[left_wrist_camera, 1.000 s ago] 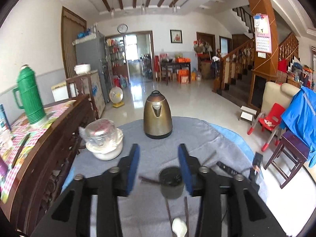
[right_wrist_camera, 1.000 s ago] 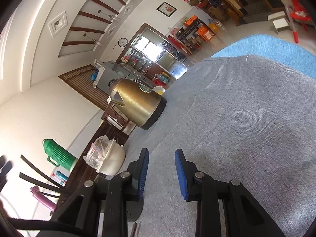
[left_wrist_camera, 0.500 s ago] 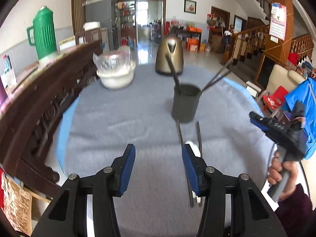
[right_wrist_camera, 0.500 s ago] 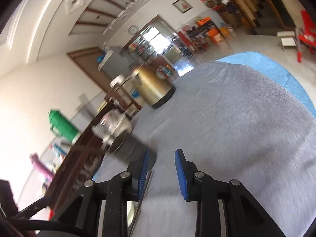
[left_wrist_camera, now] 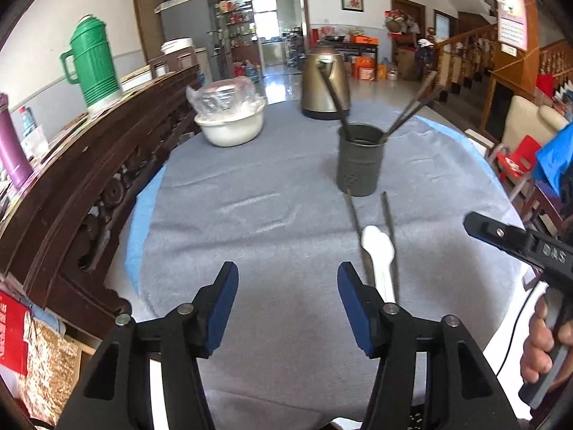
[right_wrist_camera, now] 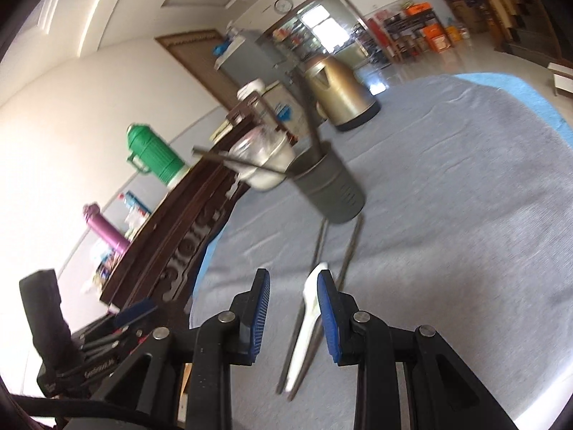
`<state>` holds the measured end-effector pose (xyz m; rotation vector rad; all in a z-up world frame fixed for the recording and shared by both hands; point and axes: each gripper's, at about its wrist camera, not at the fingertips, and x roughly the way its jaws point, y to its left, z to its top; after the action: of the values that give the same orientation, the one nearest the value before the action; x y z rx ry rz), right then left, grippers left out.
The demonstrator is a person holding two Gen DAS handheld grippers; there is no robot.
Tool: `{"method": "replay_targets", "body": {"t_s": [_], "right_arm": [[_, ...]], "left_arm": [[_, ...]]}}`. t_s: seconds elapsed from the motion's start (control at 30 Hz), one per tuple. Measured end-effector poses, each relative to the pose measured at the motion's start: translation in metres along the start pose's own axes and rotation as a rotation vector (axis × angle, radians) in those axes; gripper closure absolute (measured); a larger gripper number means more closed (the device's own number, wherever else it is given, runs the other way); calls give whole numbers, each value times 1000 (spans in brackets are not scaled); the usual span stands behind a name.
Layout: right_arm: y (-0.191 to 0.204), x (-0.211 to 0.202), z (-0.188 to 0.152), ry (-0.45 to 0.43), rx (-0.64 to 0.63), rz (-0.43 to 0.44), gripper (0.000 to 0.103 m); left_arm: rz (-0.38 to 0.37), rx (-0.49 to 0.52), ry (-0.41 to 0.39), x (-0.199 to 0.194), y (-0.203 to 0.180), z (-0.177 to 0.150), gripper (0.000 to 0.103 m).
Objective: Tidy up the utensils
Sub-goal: 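Move both grippers back toward the remaining chopsticks and white spoons, then close the right gripper on a white spoon while the left gripper approaches another spoon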
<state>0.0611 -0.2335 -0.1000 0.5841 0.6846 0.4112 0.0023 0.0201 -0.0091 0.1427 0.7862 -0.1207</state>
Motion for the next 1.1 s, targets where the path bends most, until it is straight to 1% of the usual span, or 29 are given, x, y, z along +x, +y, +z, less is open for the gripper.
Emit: {"method": "replay_targets", "body": {"t_s": [0.13, 0.23, 0.47, 0.57, 0.67, 0.77, 0.9, 1.0, 1.1], "right_arm": [[9, 5, -3, 38, -18, -3, 72], [15, 7, -3, 54, -39, -16, 72], [26, 12, -5, 94, -58, -14, 72], [30, 19, -7, 121, -59, -12, 72], [32, 27, -9, 149, -58, -24, 72], [33, 36, -11, 180, -61, -51, 72], [34, 55, -17, 235, -80, -108, 72], [34, 74, -20, 279, -97, -154, 72], [31, 92, -22, 317, -101, -201, 74]], "left_arm": [[10, -25, 11, 5, 7, 2, 44], [18, -28, 10, 6, 7, 3, 44], [18, -35, 15, 9, 9, 2, 44], [9, -45, 33, 15, 12, -2, 43], [2, -67, 77, 26, 20, -13, 43], [6, -92, 131, 41, 29, -31, 43], [17, -108, 190, 55, 42, -54, 43], [22, -123, 201, 55, 51, -62, 43], [27, -141, 193, 54, 60, -63, 43]]}}
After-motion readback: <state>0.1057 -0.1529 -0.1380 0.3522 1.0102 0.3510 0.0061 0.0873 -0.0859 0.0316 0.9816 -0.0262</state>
